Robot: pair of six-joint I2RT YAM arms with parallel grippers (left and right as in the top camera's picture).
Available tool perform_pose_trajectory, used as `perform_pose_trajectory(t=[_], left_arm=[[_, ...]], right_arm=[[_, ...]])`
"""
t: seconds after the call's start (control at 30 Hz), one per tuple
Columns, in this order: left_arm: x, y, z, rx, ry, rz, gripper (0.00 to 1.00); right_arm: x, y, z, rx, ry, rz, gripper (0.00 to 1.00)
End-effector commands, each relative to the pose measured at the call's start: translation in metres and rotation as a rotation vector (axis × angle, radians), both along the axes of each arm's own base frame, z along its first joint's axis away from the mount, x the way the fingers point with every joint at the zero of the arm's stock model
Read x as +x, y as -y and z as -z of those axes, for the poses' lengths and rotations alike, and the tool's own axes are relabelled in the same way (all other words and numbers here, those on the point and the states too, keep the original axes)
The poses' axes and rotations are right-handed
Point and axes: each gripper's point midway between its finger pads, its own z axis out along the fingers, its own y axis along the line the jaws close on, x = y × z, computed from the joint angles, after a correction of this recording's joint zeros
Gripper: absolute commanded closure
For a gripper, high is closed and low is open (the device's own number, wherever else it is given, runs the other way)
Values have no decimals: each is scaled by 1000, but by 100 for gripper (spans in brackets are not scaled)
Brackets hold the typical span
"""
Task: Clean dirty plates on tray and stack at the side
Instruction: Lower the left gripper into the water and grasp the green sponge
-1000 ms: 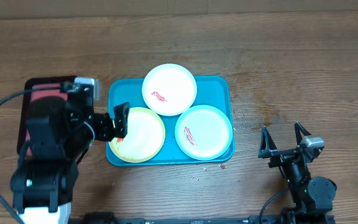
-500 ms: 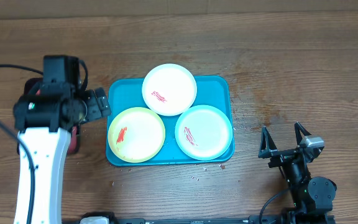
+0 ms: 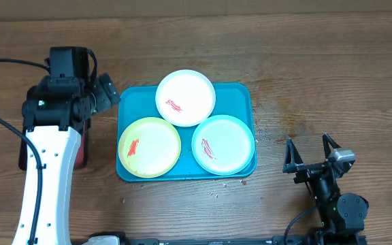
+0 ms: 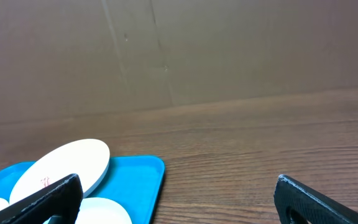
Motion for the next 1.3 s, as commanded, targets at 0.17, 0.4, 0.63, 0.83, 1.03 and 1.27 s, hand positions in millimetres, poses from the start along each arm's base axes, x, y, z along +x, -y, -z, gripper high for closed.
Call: perform_pose_trajectory(t=[0.17, 0.4, 0.63, 0.83, 1.03, 1.27], left_arm=[[24, -35, 13, -55, 22, -96, 0], [17, -85, 52, -113, -59, -315, 13], [18, -101, 102, -138, -161, -482, 36], [14, -113, 138, -171, -223, -614, 24], [6, -133, 156, -144, -256, -697, 23], [3, -148, 157, -118, -239, -744, 23]], right_arm=[[1, 3, 2, -4, 4, 17, 0], [1, 3, 2, -4, 4, 17, 0], [1, 3, 2, -4, 4, 17, 0], [1, 3, 2, -4, 4, 16, 0], [1, 3, 2, -4, 4, 17, 0], [1, 3, 2, -4, 4, 16, 0]])
